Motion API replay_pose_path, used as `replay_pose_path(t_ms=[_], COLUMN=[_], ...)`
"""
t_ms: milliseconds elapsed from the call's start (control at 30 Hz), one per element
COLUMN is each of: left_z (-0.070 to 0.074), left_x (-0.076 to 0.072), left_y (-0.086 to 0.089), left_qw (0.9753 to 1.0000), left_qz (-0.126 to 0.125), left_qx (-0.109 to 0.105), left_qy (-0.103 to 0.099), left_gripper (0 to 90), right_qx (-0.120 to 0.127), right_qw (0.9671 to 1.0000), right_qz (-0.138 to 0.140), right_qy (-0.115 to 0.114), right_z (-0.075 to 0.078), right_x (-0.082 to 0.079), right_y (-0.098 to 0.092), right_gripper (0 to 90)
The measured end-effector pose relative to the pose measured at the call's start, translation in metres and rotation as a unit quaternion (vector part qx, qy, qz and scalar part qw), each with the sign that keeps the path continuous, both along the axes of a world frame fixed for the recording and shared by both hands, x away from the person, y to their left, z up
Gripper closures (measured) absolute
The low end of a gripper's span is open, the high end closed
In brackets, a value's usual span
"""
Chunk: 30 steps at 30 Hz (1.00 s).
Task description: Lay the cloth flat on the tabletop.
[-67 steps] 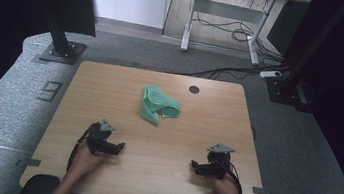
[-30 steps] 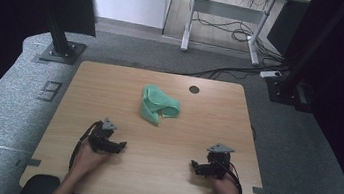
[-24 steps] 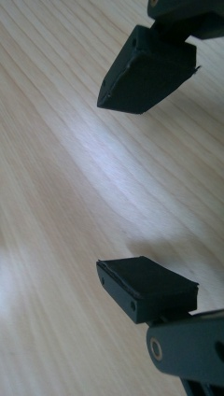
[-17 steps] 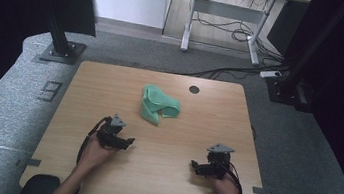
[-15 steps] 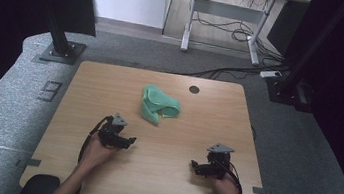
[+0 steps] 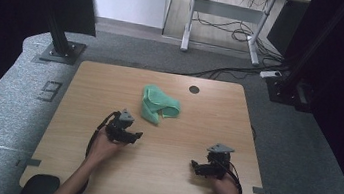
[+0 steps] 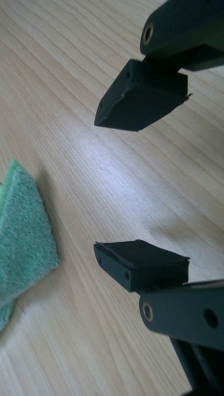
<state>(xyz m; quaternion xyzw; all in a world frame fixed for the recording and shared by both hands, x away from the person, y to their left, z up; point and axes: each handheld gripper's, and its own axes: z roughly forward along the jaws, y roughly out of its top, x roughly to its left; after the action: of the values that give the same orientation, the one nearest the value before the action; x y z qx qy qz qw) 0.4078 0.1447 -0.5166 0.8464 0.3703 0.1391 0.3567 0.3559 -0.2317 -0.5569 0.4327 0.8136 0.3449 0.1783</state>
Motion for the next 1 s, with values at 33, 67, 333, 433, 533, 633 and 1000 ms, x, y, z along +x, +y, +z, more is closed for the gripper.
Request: replay_pose_path(t_ms=[33,67,333,433,533,633,1000], left_z=[0.0,0.0,0.006,0.009,0.013,0.016,0.019], left_x=[0.001,0.002,0.012,0.016,0.02,0.022,0.037], left_y=[-0.001,-0.002,-0.015,-0.019,-0.025,-0.029,-0.048], left_qw=[1.0,1.0,0.9999,0.9998,0.9997,0.9995,0.9989], left_qz=[0.0,0.0,-0.011,-0.014,-0.02,-0.026,-0.044], left_qx=[-0.003,-0.007,-0.01,-0.014,-0.016,-0.015,-0.015], left_qy=[0.002,0.003,-0.001,-0.001,-0.004,-0.007,-0.005], left_gripper=[33.8,33.9,36.6,38.8,41.0,42.5,46.3], right_qx=[0.0,0.0,0.0,0.0,0.0,0.0,0.0], right_qw=[1.0,1.0,1.0,1.0,1.0,1.0,1.0], right_qz=[0.0,0.0,0.0,0.0,0.0,0.0,0.0], right_qy=[0.0,0.0,0.0,0.0,0.0,0.0,0.0], right_z=[0.0,0.0,0.0,0.0,0.0,0.0,0.0], right_x=[0.0,0.0,0.0,0.0,0.0,0.0,0.0], right_y=[0.0,0.0,0.0,0.0,0.0,0.0,0.0], right_gripper=[0.0,0.0,0.0,0.0,0.0,0.0,0.0])
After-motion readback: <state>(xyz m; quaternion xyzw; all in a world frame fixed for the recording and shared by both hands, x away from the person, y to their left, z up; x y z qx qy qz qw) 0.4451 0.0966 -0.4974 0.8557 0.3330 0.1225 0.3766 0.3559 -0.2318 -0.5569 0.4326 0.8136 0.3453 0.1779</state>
